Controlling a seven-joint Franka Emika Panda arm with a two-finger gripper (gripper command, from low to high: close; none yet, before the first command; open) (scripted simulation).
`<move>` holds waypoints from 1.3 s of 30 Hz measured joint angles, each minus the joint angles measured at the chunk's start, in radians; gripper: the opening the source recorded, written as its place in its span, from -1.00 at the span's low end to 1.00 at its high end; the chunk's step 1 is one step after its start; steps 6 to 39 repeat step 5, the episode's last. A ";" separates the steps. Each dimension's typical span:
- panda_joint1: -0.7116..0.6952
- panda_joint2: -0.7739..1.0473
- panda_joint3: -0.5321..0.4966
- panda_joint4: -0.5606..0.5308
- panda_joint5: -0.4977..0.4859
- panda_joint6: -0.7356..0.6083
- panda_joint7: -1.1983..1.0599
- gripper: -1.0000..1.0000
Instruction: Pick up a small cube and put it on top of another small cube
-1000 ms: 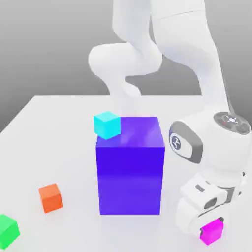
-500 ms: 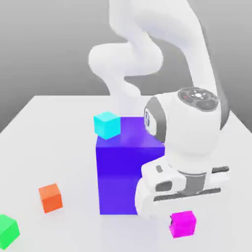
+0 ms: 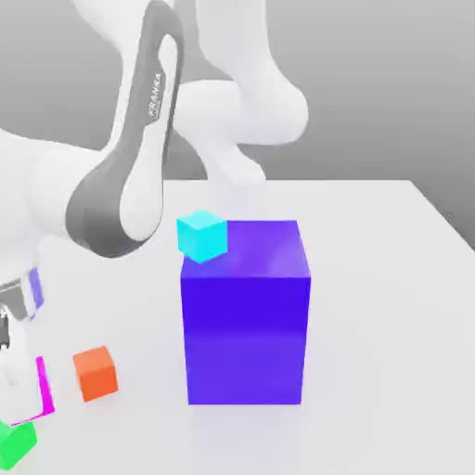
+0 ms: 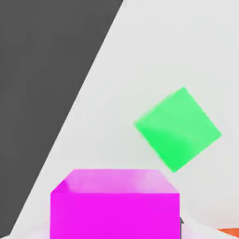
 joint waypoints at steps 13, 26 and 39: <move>-0.022 0.065 0.016 0.009 0.038 0.053 -0.015 1.00; -0.022 0.065 0.016 0.009 0.038 0.053 -0.015 1.00; -0.022 0.065 0.016 0.009 0.038 0.053 -0.015 1.00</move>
